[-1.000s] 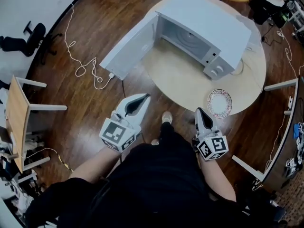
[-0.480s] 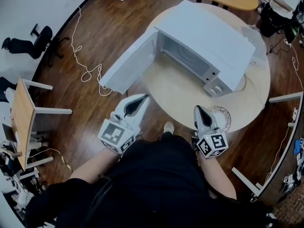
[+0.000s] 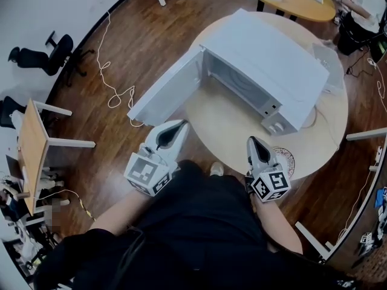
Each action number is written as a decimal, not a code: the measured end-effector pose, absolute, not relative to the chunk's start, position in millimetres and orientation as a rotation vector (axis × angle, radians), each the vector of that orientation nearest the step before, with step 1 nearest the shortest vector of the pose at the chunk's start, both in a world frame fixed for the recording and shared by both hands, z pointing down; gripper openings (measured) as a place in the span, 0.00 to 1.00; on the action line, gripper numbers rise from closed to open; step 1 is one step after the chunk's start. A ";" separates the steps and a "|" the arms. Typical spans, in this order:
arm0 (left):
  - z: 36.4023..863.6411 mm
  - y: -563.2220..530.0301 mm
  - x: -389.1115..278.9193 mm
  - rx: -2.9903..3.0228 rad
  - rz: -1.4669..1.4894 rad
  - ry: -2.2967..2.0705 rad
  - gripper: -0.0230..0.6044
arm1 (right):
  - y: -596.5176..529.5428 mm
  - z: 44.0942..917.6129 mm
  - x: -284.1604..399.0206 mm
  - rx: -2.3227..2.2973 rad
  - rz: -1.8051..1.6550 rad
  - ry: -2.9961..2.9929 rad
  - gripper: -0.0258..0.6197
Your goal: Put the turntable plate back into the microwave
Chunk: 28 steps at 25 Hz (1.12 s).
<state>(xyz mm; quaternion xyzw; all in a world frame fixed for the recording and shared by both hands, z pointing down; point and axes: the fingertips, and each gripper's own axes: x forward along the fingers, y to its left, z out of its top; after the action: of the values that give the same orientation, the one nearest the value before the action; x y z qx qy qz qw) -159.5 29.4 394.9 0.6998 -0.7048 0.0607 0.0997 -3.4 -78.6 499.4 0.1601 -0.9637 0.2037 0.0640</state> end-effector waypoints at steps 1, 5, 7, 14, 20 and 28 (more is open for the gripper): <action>395.2 27.4 -160.0 2.072 0.189 -2.086 0.05 | -79.0 500.7 -3.9 0.482 0.614 -2.906 0.04; 390.2 14.7 -147.2 2.157 0.230 -2.060 0.05 | -85.9 503.3 -0.2 0.520 0.600 -2.883 0.04; 386.5 5.0 -143.1 2.209 0.233 -2.034 0.05 | -90.5 500.0 1.4 0.558 0.579 -2.882 0.04; 359.7 -44.0 -151.1 2.320 0.105 -1.966 0.05 | -107.9 488.9 4.9 0.718 0.493 -2.877 0.04; 366.4 -74.2 -162.2 2.519 0.214 -1.822 0.05 | -120.5 475.6 10.2 0.907 0.442 -2.864 0.04; 369.5 -109.5 -170.7 2.588 0.115 -1.600 0.05 | -121.4 481.3 -2.6 1.071 0.423 -2.771 0.04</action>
<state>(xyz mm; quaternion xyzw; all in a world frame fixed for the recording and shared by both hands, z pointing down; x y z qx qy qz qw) -170.7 -109.5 369.5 0.8489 -0.5250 0.0376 0.0484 -2.6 -121.4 481.3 0.3559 -0.9211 0.1407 0.0707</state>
